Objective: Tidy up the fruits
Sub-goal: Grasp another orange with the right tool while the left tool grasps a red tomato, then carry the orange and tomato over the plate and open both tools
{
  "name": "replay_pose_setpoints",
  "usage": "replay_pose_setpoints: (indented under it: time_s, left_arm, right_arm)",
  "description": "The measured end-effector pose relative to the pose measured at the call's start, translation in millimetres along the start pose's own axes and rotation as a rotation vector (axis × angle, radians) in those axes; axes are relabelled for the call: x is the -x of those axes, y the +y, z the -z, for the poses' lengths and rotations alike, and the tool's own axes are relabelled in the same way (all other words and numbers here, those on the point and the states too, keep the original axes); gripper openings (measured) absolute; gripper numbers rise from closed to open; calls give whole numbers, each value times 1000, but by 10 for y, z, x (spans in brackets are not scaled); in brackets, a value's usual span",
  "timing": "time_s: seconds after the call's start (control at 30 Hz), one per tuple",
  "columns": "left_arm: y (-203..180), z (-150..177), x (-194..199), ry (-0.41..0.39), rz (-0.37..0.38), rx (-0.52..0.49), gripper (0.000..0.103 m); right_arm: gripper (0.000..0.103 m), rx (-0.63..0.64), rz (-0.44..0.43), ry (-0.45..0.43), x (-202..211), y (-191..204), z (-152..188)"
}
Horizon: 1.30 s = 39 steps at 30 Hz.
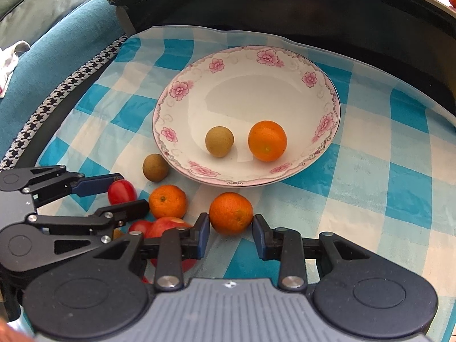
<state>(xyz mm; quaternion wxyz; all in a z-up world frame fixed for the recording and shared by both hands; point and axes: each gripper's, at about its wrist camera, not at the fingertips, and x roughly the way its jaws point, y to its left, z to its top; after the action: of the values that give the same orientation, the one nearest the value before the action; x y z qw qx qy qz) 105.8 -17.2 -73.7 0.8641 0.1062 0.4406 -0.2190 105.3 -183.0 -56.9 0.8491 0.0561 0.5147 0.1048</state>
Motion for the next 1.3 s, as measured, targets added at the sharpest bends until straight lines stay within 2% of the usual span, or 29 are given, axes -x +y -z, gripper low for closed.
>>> replay_pose_setpoints:
  time_s: [0.67,1.07,1.3]
  left_arm:
    - [45,-45,77,-2,14,23,40]
    - [45,-116,142,-37,26,34,39]
    - [-32,-285,180,-74,46,27,33]
  right_arm:
    - [32,-20,-35,-48,269,-19,-19]
    - [32,-41,-48,-82,362,-42,-64]
    - [32,-55,-41,-106,402,-75,-126]
